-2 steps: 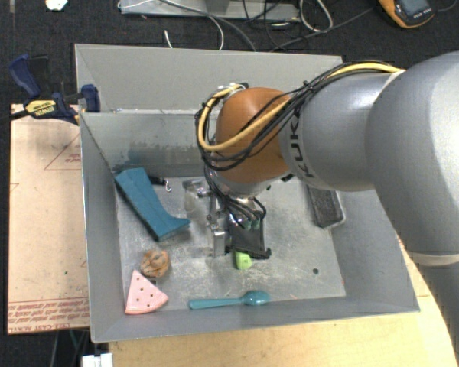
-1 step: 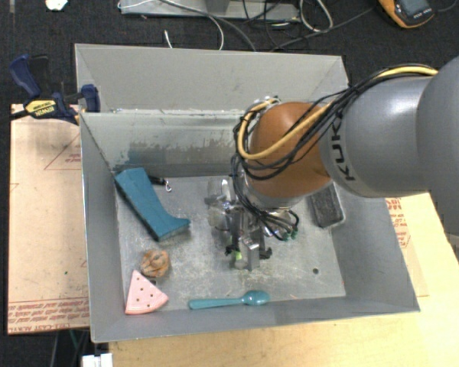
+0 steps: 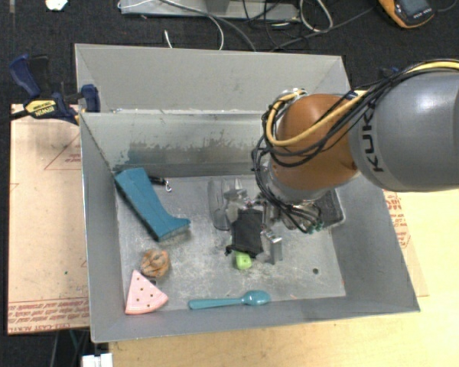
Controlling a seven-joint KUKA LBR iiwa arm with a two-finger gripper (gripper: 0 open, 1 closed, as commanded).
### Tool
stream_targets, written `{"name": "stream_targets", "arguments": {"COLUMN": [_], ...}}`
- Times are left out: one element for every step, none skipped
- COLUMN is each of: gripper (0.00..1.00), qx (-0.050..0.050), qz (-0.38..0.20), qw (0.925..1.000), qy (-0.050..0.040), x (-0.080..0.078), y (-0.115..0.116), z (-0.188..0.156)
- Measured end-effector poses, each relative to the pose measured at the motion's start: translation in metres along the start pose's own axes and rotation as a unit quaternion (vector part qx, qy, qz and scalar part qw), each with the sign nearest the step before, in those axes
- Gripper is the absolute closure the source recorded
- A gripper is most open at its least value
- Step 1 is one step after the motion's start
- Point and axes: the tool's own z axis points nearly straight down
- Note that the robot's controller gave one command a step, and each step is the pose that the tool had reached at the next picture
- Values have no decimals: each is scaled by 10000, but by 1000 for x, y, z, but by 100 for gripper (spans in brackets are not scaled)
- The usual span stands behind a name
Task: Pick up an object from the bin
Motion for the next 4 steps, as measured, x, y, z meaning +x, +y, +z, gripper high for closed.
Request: {"name": "stream_targets", "arguments": {"gripper": [0, 0, 0, 0], "qx": [-1, 11, 1, -9], "qz": [37, 235, 337, 8], "qw": [10000, 9997, 9994, 10000], "qy": [17, -17, 2, 1], "x": [3, -2, -39, -27], "y": [-1, -2, -3, 0], "z": [-12, -6, -37, -13]}}
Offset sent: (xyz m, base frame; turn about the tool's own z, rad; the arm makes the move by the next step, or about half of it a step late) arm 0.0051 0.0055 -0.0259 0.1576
